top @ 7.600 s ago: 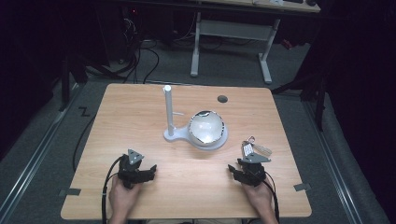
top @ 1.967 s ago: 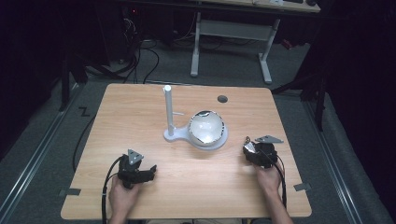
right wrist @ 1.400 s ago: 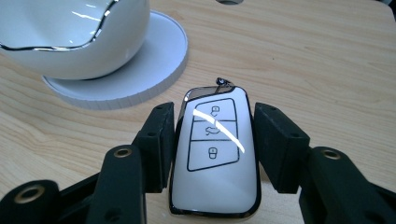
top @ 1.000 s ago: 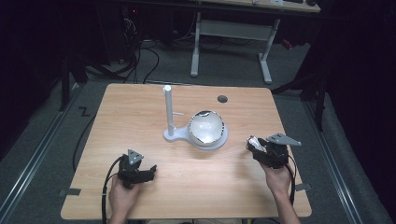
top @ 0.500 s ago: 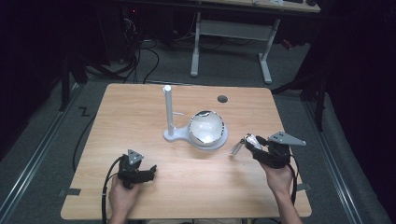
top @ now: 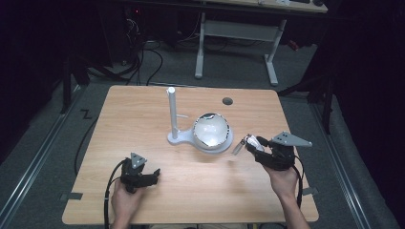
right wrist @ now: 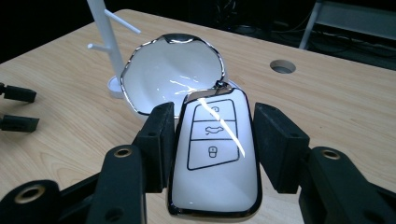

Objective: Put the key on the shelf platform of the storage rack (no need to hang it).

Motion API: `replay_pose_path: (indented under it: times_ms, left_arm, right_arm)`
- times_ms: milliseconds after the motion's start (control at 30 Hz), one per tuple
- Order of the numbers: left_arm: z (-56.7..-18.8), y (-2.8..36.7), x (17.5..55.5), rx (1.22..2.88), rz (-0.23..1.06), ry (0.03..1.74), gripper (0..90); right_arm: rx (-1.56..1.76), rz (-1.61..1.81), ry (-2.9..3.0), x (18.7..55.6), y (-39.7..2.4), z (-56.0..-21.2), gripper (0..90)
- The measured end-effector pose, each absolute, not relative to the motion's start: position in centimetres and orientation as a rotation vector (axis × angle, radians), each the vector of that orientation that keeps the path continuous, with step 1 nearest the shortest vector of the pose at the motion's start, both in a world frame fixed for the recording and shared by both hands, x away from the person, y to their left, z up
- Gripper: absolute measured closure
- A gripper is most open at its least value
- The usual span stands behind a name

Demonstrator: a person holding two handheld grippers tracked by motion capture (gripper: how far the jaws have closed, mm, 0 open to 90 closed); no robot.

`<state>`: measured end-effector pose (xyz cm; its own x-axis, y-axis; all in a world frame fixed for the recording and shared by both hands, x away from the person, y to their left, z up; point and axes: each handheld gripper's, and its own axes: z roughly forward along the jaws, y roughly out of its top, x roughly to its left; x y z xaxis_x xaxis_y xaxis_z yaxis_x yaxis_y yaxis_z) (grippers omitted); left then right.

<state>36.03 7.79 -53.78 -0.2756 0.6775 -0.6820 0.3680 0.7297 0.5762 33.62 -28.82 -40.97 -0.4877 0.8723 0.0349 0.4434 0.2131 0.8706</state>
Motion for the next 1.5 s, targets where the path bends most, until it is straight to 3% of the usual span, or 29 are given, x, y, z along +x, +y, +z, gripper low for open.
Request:
replay_pose_path:
  times_ms: [1500]
  left_arm:
    - [-53.8, 7.8, 36.0, 0.804, 0.371, 1.898, 16.9]
  right_arm:
    - [0.997, 1.327, 2.163, 35.9, -23.2, -36.1, 50.7]
